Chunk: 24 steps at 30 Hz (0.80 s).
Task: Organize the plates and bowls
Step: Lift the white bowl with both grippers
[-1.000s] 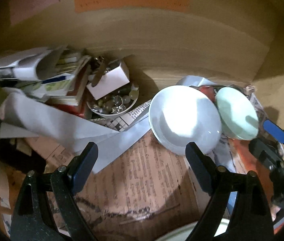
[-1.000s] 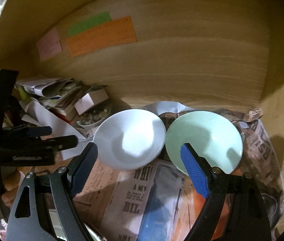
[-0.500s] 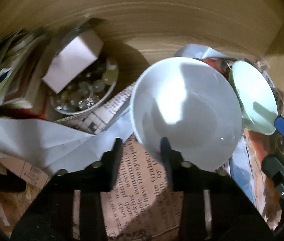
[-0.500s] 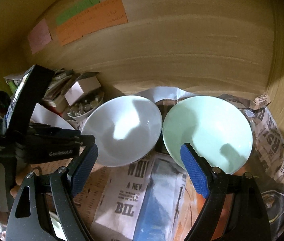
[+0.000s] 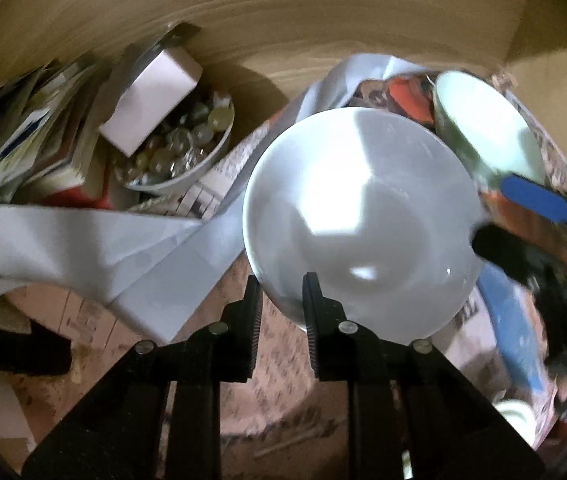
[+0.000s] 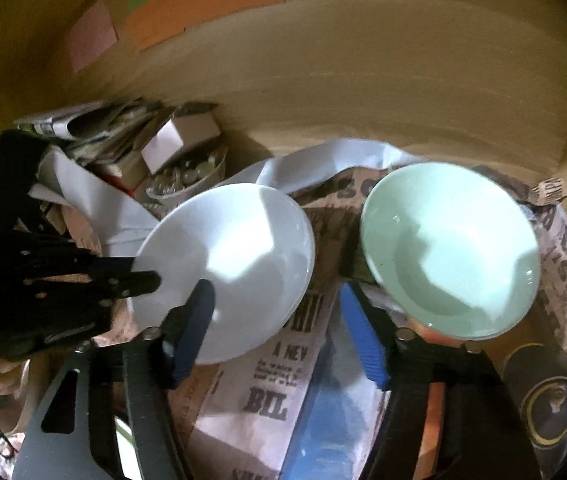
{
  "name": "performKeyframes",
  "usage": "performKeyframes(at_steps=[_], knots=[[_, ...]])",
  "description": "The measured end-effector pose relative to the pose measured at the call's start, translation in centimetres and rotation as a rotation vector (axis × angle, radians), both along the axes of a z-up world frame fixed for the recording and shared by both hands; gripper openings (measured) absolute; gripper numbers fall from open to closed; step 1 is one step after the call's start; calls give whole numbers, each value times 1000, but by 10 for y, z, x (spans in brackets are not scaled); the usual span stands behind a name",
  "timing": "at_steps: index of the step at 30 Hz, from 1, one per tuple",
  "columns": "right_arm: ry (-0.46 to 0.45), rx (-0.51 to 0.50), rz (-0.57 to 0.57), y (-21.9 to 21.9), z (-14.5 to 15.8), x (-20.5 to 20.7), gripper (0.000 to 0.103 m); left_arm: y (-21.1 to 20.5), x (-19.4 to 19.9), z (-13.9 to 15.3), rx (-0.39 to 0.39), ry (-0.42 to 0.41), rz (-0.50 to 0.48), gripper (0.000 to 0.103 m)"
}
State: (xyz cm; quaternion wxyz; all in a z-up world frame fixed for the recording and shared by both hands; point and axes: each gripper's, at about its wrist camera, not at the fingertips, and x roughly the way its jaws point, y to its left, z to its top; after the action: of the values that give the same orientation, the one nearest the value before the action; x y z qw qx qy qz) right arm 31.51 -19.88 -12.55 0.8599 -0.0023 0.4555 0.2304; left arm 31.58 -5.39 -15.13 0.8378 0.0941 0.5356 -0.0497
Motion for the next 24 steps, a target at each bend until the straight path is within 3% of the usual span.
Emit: performKeyframes(at_steps=[4, 8, 10, 18, 24], knots=[[53, -19, 26, 7, -14, 3, 43, 9, -18, 4, 10, 0, -27, 20], [107, -25, 46, 11, -25, 5, 21, 10, -29, 3, 8, -6, -40, 20], [124, -10, 50, 12, -28, 6, 17, 12, -25, -1, -3, -11, -41, 20], [85, -55, 28, 17, -22, 0, 16, 9, -23, 0, 4, -27, -24, 20], [42, -32, 13, 14, -3, -8, 14, 12, -31, 7, -32, -40, -11, 20]])
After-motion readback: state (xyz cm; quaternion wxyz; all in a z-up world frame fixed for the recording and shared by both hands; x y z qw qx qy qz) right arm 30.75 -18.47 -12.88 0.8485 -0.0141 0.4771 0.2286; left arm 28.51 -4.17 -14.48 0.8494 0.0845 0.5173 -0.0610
